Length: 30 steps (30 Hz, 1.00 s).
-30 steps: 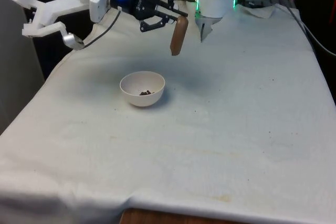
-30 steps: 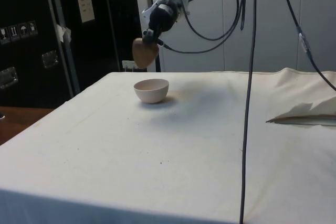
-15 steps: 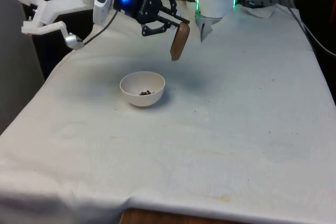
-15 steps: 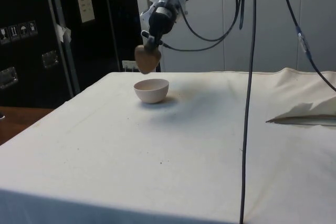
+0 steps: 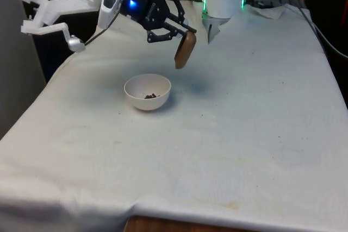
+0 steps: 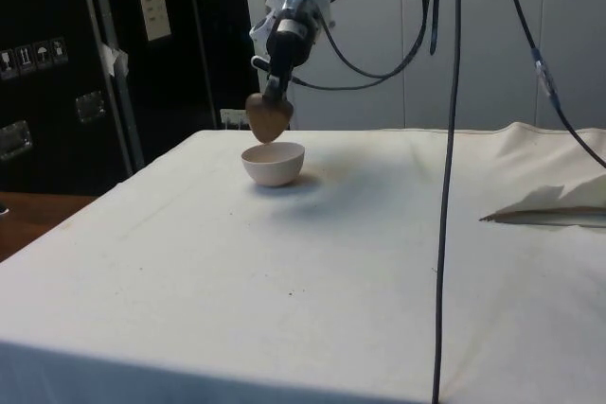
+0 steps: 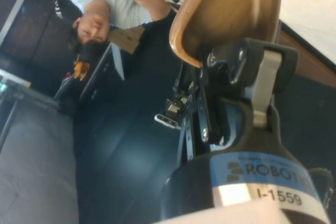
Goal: Pour the coffee beans from the cup into the bowl.
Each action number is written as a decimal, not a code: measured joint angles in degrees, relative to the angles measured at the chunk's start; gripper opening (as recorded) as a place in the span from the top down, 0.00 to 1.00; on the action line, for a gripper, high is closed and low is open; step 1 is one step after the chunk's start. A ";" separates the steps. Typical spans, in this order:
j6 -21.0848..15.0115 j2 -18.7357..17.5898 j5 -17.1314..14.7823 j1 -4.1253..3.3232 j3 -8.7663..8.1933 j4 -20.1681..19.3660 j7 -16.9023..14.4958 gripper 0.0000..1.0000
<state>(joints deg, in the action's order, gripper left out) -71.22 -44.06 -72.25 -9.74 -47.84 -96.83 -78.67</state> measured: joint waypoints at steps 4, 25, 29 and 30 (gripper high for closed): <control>-1.15 0.06 0.80 -0.29 0.29 0.00 0.23 1.00; -6.93 1.15 5.44 -1.20 2.29 -0.34 0.52 1.00; -8.94 2.81 7.33 -1.55 3.67 -1.89 0.57 1.00; -8.94 2.81 7.33 -1.55 3.67 -1.89 0.57 1.00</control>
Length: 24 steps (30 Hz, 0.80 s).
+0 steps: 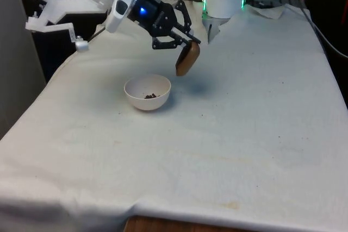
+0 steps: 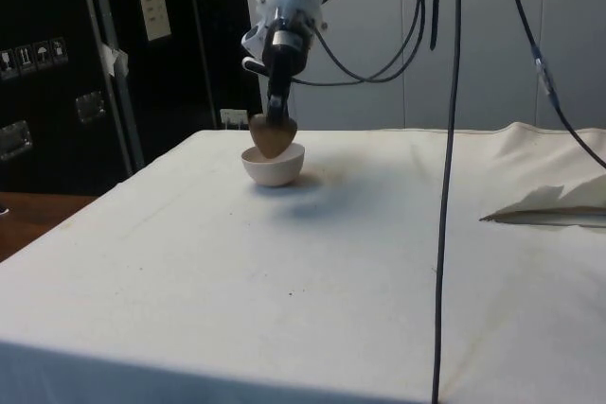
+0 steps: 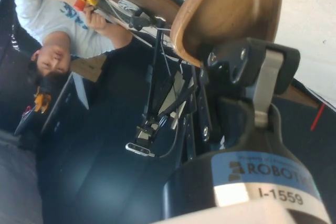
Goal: Pour the coffee beans from the cup into the bowl.
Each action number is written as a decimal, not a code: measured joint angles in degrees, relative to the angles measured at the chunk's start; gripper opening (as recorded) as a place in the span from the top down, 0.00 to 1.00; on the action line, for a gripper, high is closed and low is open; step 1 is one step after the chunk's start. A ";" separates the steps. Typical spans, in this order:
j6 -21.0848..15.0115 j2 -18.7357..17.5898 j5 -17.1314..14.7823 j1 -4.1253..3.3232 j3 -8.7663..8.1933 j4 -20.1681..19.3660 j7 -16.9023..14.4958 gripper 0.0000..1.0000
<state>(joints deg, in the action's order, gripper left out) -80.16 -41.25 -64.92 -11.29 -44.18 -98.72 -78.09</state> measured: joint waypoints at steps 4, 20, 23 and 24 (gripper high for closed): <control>-2.35 1.66 1.60 -0.11 1.49 -1.66 0.06 1.00; -11.23 7.10 6.76 -0.11 6.70 -7.16 0.11 1.00; -13.69 8.31 7.91 -0.11 7.96 -8.54 0.11 1.00; -14.32 8.59 8.19 -0.11 8.31 -8.88 0.17 1.00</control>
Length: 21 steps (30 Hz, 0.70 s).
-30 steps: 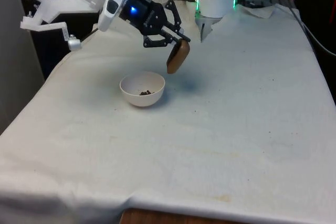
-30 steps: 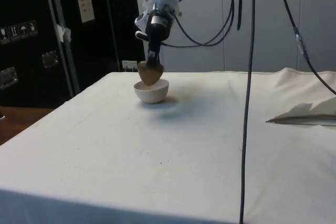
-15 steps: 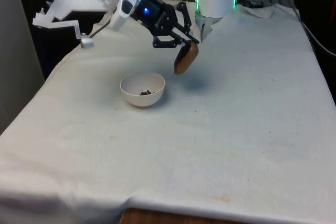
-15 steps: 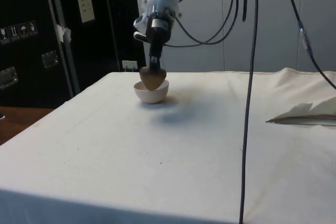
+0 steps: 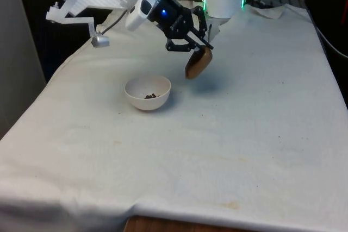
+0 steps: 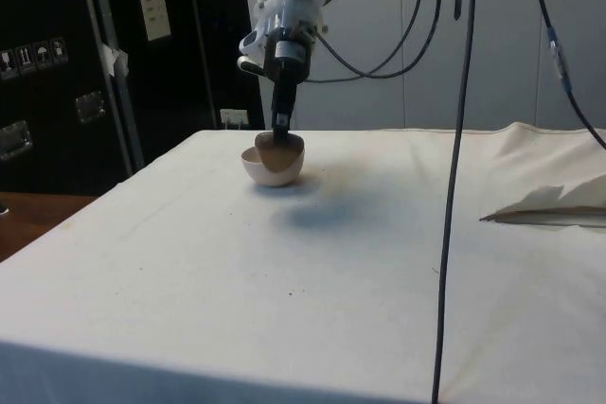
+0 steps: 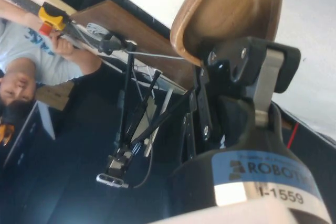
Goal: Pour the coffee beans from the cup into the bowl.
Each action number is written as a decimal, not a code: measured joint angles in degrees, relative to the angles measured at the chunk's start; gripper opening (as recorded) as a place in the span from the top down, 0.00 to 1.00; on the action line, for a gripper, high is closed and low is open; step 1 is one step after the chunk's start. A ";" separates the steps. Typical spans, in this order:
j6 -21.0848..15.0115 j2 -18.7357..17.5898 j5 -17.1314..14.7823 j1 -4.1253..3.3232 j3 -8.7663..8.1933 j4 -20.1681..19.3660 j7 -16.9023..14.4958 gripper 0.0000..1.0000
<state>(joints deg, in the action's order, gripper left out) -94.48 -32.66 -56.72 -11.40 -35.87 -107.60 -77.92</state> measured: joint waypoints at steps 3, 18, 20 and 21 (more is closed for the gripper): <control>-1.78 0.86 0.86 0.00 0.92 -0.92 0.11 1.00; -11.40 5.04 4.64 0.11 5.84 -6.02 0.86 1.00; -11.97 5.33 4.93 0.11 6.19 -6.30 0.97 1.00; -12.61 5.56 5.16 0.11 6.47 -6.59 1.09 1.00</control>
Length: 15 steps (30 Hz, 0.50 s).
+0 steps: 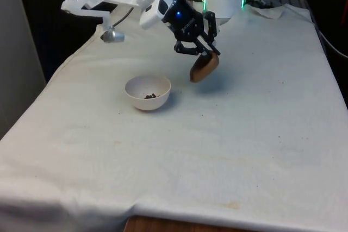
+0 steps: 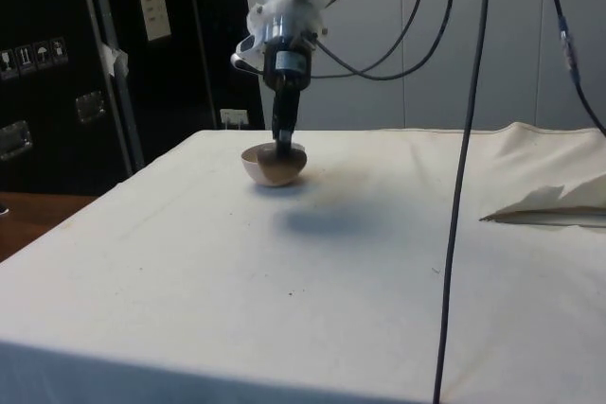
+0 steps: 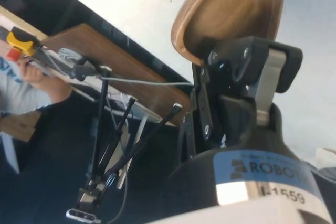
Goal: Pour the coffee beans from the cup into the bowl.
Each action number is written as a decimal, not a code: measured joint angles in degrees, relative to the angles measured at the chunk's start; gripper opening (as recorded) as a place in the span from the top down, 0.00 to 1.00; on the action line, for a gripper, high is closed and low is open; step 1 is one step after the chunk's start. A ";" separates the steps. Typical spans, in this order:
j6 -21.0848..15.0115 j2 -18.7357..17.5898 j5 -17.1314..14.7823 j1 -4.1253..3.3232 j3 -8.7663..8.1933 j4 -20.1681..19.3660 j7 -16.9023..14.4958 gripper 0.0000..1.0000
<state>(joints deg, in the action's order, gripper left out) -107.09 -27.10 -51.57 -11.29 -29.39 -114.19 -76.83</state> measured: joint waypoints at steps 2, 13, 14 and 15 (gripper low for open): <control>-1.15 0.40 0.29 0.00 0.57 -0.63 0.06 1.00; -7.62 2.64 2.46 0.11 3.84 -3.72 0.97 1.00; -7.62 2.64 2.46 0.11 3.84 -3.72 0.97 1.00; -8.19 2.81 2.58 0.11 4.18 -4.01 1.03 1.00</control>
<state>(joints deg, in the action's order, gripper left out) -115.28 -24.29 -48.99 -11.17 -25.21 -118.20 -75.80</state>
